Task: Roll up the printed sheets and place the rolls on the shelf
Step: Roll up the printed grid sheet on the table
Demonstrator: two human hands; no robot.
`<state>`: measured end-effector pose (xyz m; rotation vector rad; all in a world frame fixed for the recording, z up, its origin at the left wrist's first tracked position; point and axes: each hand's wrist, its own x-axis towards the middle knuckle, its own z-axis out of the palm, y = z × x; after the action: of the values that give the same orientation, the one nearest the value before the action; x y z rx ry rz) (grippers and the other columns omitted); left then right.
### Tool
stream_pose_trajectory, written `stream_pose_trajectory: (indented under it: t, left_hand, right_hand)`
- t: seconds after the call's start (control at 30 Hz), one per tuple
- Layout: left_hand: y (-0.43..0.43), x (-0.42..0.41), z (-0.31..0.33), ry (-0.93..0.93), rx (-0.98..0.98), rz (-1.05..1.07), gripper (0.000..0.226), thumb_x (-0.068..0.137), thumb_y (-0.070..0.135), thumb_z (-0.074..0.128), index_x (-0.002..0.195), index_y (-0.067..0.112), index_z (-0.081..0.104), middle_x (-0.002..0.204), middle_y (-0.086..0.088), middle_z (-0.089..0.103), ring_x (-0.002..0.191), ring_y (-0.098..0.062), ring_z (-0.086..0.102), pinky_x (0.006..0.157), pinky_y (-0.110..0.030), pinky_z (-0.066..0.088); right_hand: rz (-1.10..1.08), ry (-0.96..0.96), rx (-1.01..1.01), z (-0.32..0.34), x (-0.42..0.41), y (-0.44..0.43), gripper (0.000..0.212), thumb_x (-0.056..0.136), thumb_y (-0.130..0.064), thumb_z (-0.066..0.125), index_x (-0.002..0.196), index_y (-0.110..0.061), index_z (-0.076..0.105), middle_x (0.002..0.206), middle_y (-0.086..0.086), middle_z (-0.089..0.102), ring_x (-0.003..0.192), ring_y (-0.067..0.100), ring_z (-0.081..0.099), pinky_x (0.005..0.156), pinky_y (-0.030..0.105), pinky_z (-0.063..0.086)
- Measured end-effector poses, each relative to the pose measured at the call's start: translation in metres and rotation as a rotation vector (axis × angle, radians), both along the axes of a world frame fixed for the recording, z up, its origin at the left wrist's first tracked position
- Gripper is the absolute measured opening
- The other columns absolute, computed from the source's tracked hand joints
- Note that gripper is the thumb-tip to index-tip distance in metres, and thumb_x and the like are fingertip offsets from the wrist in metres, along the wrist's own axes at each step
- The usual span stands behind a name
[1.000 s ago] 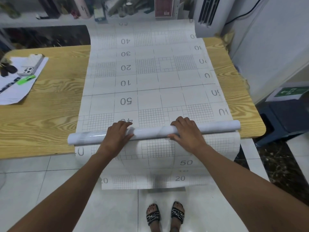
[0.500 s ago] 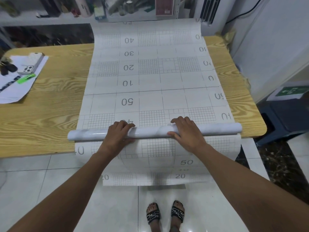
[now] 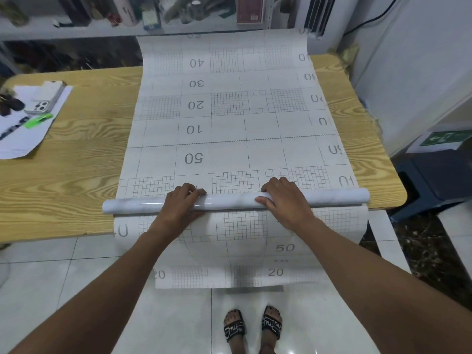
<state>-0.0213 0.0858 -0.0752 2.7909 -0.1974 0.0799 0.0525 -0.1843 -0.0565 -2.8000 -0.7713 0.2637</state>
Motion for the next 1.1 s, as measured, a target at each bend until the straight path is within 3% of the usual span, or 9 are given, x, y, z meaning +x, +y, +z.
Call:
stream_pose_trajectory:
  t: [0.3, 0.47, 0.8, 0.97, 1.1]
  left_hand:
    - [0.001, 0.005, 0.004, 0.024, 0.025, -0.009, 0.043, 0.066, 0.014, 0.081, 0.104, 0.008, 0.062, 0.091, -0.01, 0.056, 0.076, -0.027, 0.052, 0.068, -0.031, 0.032]
    - [0.003, 0.006, 0.004, 0.004, 0.048, -0.011, 0.04, 0.07, 0.018, 0.079, 0.105, 0.01, 0.061, 0.093, -0.008, 0.059, 0.079, -0.028, 0.052, 0.069, -0.032, 0.032]
    - [-0.001, 0.005, 0.008, 0.086, 0.03, 0.051, 0.031, 0.086, 0.026, 0.062, 0.113, 0.012, 0.057, 0.107, -0.006, 0.06, 0.1, -0.028, 0.047, 0.084, -0.034, 0.028]
    - [-0.001, 0.005, 0.01, 0.142, 0.02, 0.046, 0.034, 0.091, 0.036, 0.046, 0.114, 0.014, 0.056, 0.107, -0.005, 0.059, 0.1, -0.027, 0.046, 0.085, -0.034, 0.028]
    - [-0.002, 0.004, 0.012, 0.093, 0.029, 0.025, 0.027, 0.089, 0.024, 0.057, 0.112, 0.01, 0.06, 0.107, -0.01, 0.055, 0.097, -0.029, 0.047, 0.083, -0.037, 0.031]
  right_hand:
    - [0.011, -0.053, -0.038, -0.002, 0.004, 0.001, 0.037, 0.098, -0.04, 0.038, 0.108, -0.013, 0.061, 0.109, 0.003, 0.056, 0.098, 0.023, 0.048, 0.084, 0.034, 0.038]
    - [0.017, -0.045, -0.027, -0.003, 0.002, 0.0, 0.037, 0.098, -0.04, 0.037, 0.117, -0.015, 0.057, 0.113, 0.003, 0.055, 0.1, 0.023, 0.048, 0.086, 0.034, 0.037]
    - [0.027, -0.061, 0.054, -0.001, -0.004, -0.003, 0.043, 0.093, -0.041, 0.051, 0.124, -0.011, 0.052, 0.114, 0.007, 0.057, 0.097, 0.027, 0.052, 0.087, 0.038, 0.039]
    - [0.041, -0.07, 0.061, -0.001, -0.006, -0.003, 0.043, 0.09, -0.04, 0.057, 0.122, -0.011, 0.053, 0.112, 0.007, 0.057, 0.096, 0.027, 0.053, 0.085, 0.039, 0.04]
    - [0.043, -0.069, 0.077, -0.001, -0.007, -0.004, 0.042, 0.085, -0.04, 0.064, 0.115, -0.011, 0.056, 0.109, 0.007, 0.058, 0.093, 0.027, 0.054, 0.082, 0.039, 0.042]
